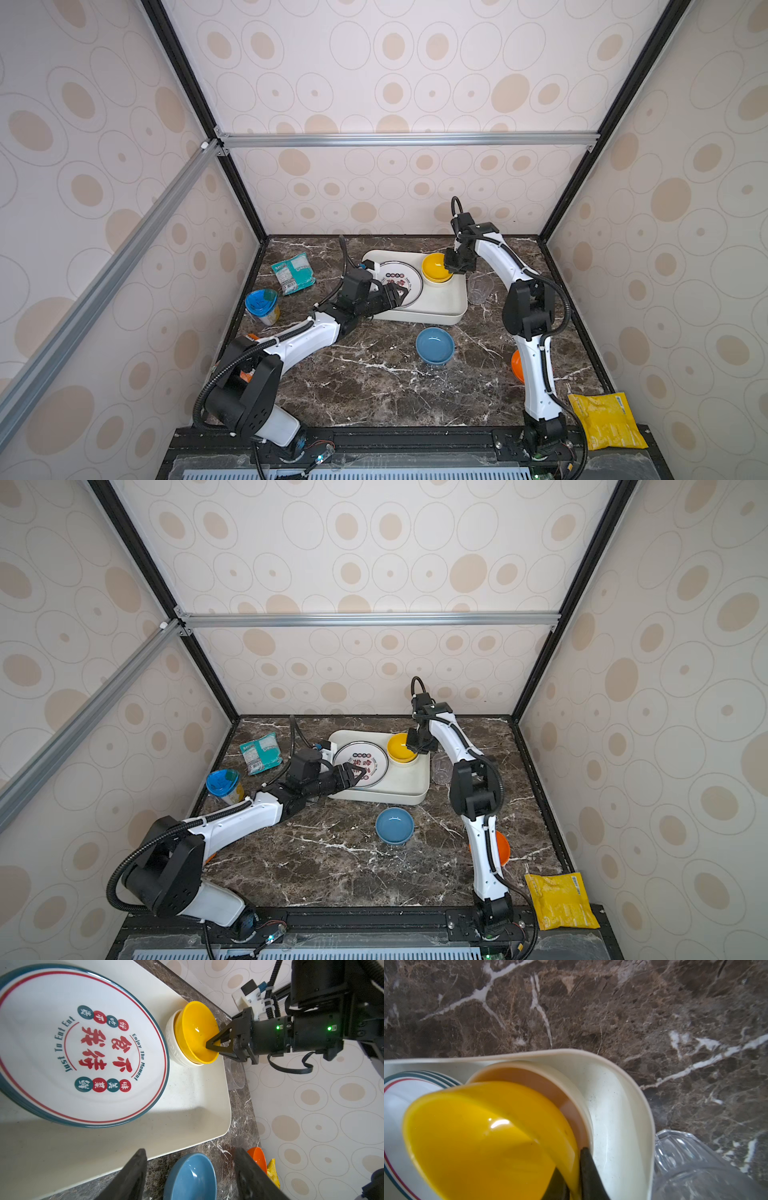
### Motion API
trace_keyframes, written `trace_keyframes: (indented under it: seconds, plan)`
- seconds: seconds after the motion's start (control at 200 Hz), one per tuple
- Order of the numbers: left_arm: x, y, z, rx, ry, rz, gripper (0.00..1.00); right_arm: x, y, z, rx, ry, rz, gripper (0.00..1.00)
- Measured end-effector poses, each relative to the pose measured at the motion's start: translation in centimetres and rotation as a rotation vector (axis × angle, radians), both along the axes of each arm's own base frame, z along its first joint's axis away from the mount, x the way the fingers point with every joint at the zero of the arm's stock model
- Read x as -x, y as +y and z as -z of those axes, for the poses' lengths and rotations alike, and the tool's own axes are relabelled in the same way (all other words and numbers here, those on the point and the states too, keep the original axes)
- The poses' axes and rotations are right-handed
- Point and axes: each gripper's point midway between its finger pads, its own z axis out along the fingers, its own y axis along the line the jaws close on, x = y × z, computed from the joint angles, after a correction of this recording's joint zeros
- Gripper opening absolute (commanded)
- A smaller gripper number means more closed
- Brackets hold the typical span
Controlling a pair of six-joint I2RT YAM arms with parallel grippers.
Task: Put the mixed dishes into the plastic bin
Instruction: 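Lower the yellow bowl into the cream bowl with the right gripper, then open the right gripper and raise it off the yellow bowl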
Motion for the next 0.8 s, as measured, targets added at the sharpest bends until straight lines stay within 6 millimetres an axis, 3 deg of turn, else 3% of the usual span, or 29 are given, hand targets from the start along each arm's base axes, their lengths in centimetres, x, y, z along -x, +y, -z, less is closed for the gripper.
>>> trace_keyframes:
  seconds: [0.18, 0.49, 0.63, 0.8]
  plan:
    - [0.0, 0.1, 0.1, 0.0, 0.0, -0.005, 0.67, -0.1, 0.0, -0.4, 0.0, -0.008, -0.001, 0.26]
    - [-0.1, 0.2, 0.2, 0.001, 0.002, -0.009, 0.67, -0.1, -0.1, -1.1, 0.006, -0.018, -0.001, 0.27]
    - [-0.1, 0.2, 0.1, 0.004, -0.002, -0.008, 0.67, 0.3, -0.5, -3.2, 0.01, -0.052, 0.002, 0.25]
    - [-0.1, 0.0, -0.2, 0.014, -0.009, 0.001, 0.67, 2.0, -1.1, -7.0, 0.001, -0.114, 0.003, 0.26]
